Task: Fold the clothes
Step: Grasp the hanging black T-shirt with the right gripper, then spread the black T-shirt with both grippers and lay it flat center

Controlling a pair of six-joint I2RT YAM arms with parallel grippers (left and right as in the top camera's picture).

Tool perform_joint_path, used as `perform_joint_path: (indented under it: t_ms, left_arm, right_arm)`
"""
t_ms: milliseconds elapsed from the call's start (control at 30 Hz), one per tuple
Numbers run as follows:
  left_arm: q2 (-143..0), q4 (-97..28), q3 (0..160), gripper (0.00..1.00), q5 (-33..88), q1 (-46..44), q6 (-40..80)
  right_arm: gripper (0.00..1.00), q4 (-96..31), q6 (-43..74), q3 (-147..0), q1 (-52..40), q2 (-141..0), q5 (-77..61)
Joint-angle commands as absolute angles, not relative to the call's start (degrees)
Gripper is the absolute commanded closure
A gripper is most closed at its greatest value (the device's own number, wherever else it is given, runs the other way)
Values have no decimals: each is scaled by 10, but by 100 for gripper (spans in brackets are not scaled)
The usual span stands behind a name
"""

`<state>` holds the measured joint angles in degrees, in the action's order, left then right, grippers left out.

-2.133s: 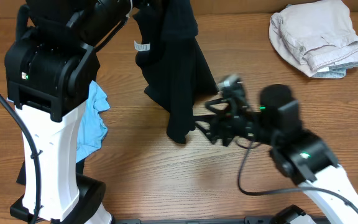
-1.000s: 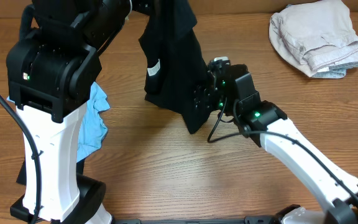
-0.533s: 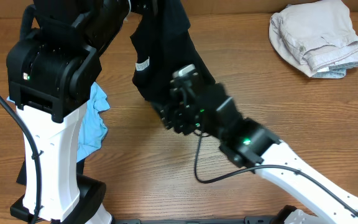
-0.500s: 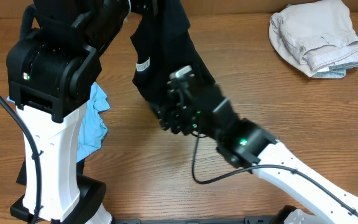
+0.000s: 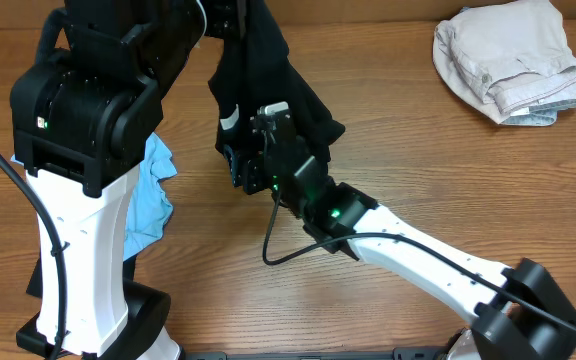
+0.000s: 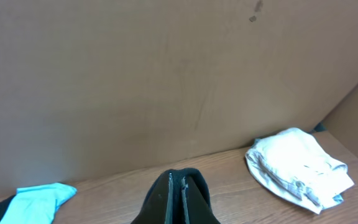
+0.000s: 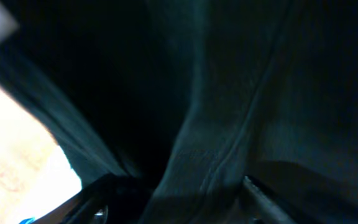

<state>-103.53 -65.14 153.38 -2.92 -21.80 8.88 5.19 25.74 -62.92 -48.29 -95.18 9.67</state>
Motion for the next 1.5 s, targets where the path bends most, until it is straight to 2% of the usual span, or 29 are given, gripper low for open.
perform_joint_path:
  t_ms: [0,67,300,500,667,900,1133,1467]
  left_arm:
    - [-1028,-648,1546,96,-51,-225,91]
    - [-1028,-651,1546,96,-58,-225,90]
    - [-1028,-668,1547,96,-129,-225,77]
    - [-1028,-660,1547,96,-196,-225,54]
    - [-1009,-623,1547,96,-293,-225,10]
    - [-918,-603,1548,96,-283,-225,-9]
    - [-814,-620,1547,96,-223,-225,-8]
    - [-827,-713,1545,96,-209,-225,-6]
  right_arm:
    - [45,55,299,-639,-492,-970,157]
    - [73,36,301,-639,-490,-971,168]
    - [92,-55,299,-639,-464,-926,189]
    - [94,-179,220,-658,-427,-809,184]
    - [94,-302,127,-730,-387,-686,188]
    - [95,-440,115,-898,-334,-556,195]
    - [96,-581,116,-1053,-331,-527,185]
    - [96,-647,120,-1072,-331,-548,179]
